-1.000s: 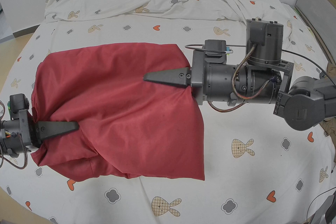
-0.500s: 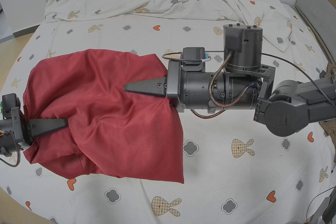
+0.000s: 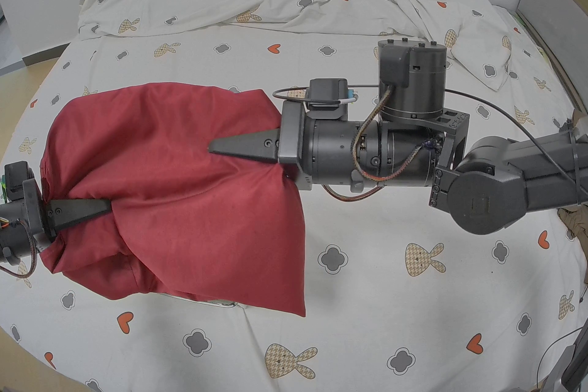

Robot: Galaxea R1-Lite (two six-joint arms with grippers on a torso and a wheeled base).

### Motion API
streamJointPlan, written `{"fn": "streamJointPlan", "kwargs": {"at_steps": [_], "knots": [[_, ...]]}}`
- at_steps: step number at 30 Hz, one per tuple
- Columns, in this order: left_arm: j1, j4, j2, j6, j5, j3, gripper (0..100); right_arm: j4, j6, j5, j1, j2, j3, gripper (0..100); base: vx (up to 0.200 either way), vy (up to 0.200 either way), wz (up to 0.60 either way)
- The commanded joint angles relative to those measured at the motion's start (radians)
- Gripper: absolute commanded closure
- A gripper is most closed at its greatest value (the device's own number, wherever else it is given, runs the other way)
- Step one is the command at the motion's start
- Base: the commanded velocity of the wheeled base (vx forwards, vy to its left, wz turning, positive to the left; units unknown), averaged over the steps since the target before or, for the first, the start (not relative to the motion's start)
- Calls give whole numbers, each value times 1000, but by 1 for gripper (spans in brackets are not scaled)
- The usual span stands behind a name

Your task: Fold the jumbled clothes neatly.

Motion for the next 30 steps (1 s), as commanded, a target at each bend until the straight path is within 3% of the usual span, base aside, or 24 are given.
{"fn": "streamJointPlan", "kwargs": {"at_steps": [1, 18, 30], "knots": [[8, -1, 10, -1, -1, -16, 100, 0, 1, 0, 11, 17, -25, 100, 0, 0, 0], [19, 94, -78, -1, 1, -88, 100, 42, 1, 0, 48, 8, -115, 100, 0, 0, 0], [132, 98, 39, 60, 1, -62, 100, 41, 1, 0, 17, 83, -164, 100, 0, 0, 0]]}}
